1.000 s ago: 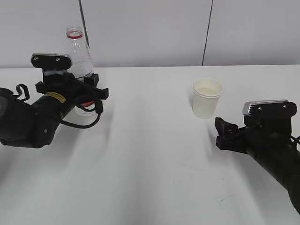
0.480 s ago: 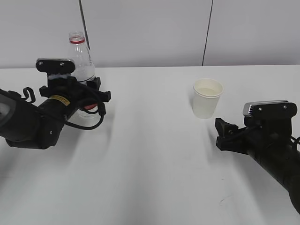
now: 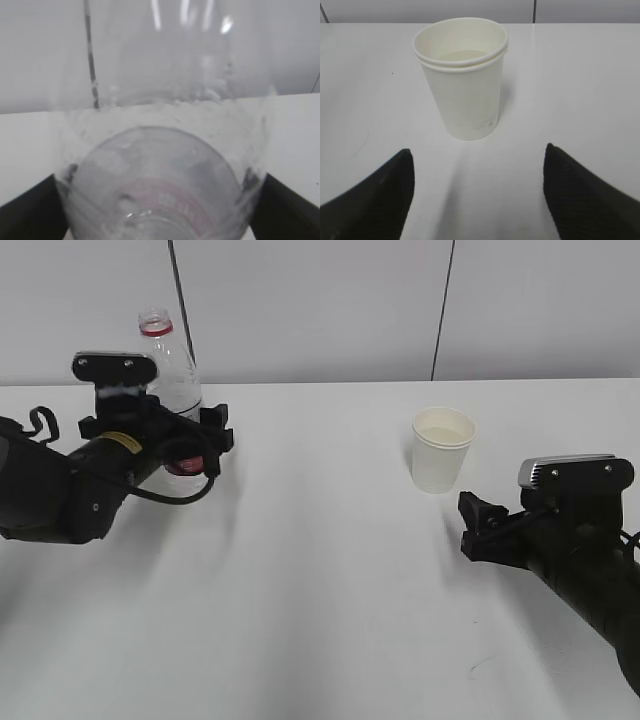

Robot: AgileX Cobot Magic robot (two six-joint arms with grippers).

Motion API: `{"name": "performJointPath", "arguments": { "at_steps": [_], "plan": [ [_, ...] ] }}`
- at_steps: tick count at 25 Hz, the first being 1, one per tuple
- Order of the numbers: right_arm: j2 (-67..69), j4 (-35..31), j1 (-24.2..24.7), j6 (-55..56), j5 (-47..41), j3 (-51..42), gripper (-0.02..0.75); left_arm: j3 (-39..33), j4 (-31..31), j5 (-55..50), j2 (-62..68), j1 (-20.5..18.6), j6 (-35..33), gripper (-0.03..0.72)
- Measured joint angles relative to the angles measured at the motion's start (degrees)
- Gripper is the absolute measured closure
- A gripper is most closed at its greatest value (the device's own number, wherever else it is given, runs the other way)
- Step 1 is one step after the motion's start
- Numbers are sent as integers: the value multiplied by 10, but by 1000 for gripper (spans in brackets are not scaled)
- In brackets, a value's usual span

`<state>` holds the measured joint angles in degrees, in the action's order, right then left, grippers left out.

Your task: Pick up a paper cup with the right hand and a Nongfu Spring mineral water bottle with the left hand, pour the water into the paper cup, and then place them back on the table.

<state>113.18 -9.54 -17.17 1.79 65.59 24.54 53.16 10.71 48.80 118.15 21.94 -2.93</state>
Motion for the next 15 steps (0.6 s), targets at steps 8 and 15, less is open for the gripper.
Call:
{"name": "performJointPath", "arguments": {
  "at_steps": [8, 15],
  "plan": [
    [-3, 0, 0, 0, 0, -1, 146, -39, -1, -65, -76, 0, -5, 92],
    [-41, 1, 0, 0, 0, -40, 146, -51, -1, -184, -139, 0, -21, 94]
  ]
}}
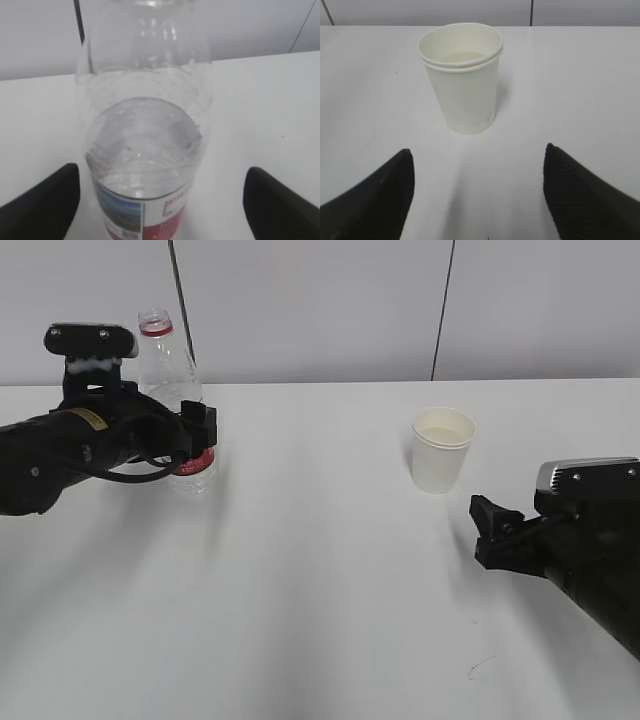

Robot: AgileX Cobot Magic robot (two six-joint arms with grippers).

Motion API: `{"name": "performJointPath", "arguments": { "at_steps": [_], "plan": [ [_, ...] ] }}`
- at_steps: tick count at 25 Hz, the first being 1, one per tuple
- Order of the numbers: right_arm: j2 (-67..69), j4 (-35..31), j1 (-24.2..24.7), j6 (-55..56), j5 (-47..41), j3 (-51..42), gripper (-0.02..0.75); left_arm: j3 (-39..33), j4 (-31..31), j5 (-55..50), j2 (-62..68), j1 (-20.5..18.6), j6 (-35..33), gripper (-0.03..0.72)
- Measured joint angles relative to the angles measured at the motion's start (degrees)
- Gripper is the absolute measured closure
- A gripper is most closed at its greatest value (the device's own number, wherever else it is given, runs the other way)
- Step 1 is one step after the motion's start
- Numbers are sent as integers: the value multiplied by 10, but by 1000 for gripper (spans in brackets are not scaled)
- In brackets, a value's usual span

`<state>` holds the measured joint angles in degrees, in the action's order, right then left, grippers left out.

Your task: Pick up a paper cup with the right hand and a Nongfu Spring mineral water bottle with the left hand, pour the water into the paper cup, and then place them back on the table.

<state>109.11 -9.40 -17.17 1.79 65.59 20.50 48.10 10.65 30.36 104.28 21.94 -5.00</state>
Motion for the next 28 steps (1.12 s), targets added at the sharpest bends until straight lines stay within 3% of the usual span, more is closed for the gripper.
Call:
{"name": "performJointPath", "arguments": {
  "at_steps": [16, 28],
  "plan": [
    [-102, 4, 0, 0, -14, -40, 147, -3, -4, -304, -102, -5, -3, 95],
    [-225, 8, 0, 1, -261, -41, 150, 56, -56, -609, -139, -29, 6, 95]
  ]
}}
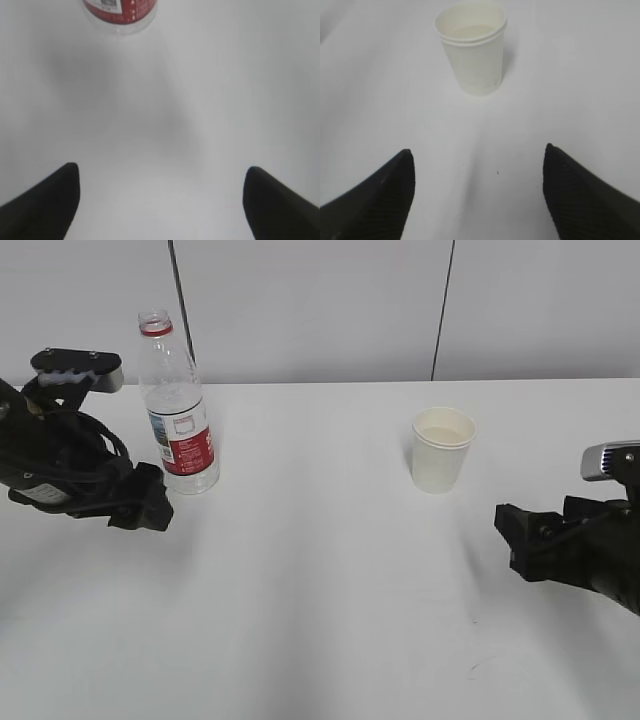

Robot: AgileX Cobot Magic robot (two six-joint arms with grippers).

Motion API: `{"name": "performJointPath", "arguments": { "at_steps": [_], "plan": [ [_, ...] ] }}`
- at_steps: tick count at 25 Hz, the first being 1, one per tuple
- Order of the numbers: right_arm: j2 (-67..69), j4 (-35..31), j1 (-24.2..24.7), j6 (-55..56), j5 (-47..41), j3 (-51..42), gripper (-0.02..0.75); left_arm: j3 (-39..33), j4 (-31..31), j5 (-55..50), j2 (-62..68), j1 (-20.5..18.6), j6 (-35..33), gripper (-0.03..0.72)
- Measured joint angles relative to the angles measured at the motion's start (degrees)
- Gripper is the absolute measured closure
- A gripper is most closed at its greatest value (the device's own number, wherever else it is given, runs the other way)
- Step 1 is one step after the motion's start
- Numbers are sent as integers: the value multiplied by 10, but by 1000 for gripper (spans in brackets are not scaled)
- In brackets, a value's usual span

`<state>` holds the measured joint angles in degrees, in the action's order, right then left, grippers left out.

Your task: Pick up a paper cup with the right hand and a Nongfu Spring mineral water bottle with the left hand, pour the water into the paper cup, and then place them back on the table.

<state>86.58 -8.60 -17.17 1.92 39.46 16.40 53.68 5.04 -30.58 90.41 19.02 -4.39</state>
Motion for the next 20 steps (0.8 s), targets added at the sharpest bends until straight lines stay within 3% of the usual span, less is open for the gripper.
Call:
{"name": "performJointPath", "arguments": {
  "at_steps": [7, 15, 20],
  "plan": [
    [-88, 0, 0, 11, -294, 74, 150, 68, -75, -179, 0, 0, 49, 95],
    [-111, 0, 0, 14, -691, 248, 150, 106, -90, -307, -2, 0, 57, 95],
    [-111, 2, 0, 24, -842, 342, 151, 107, -97, -345, -2, 0, 68, 95]
  ]
}}
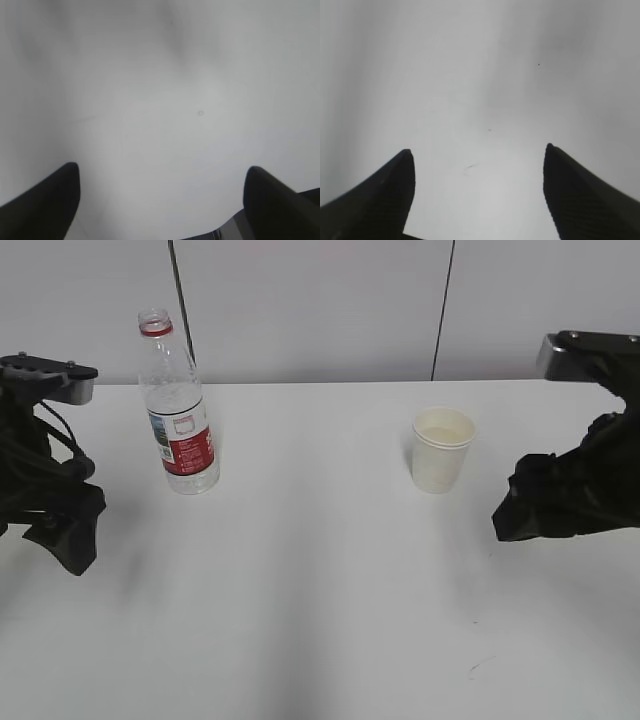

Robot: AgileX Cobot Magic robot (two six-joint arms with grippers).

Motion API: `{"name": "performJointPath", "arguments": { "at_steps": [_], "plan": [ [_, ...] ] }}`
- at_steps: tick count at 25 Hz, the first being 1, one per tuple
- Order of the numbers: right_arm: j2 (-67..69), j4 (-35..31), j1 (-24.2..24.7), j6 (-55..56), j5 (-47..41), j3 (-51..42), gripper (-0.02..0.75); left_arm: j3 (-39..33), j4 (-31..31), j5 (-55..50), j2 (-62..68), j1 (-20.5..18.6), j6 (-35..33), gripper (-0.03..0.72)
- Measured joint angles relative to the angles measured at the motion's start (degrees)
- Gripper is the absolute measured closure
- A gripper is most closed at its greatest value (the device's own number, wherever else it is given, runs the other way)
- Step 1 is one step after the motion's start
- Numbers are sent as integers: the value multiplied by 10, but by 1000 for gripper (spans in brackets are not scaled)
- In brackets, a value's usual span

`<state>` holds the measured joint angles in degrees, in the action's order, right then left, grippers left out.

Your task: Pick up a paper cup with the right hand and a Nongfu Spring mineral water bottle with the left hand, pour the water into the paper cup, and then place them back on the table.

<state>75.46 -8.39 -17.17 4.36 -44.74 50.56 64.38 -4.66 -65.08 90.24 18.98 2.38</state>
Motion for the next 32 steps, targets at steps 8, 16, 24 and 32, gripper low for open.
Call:
{"name": "performJointPath", "arguments": {
  "at_steps": [8, 16, 24, 32],
  "plan": [
    [31, 79, 0, 62, -214, 97, 151, 0, -4, -38, 0, 0, 33, 95],
    [77, 84, 0, 64, -250, 117, 152, 0, -5, -44, -2, -8, 72, 95],
    [80, 97, 8, 64, -251, 117, 153, 0, 1, -45, -51, -104, 72, 95],
    [63, 94, 44, 33, -251, 108, 154, -38, 11, -48, -147, -121, 49, 95]
  ]
}}
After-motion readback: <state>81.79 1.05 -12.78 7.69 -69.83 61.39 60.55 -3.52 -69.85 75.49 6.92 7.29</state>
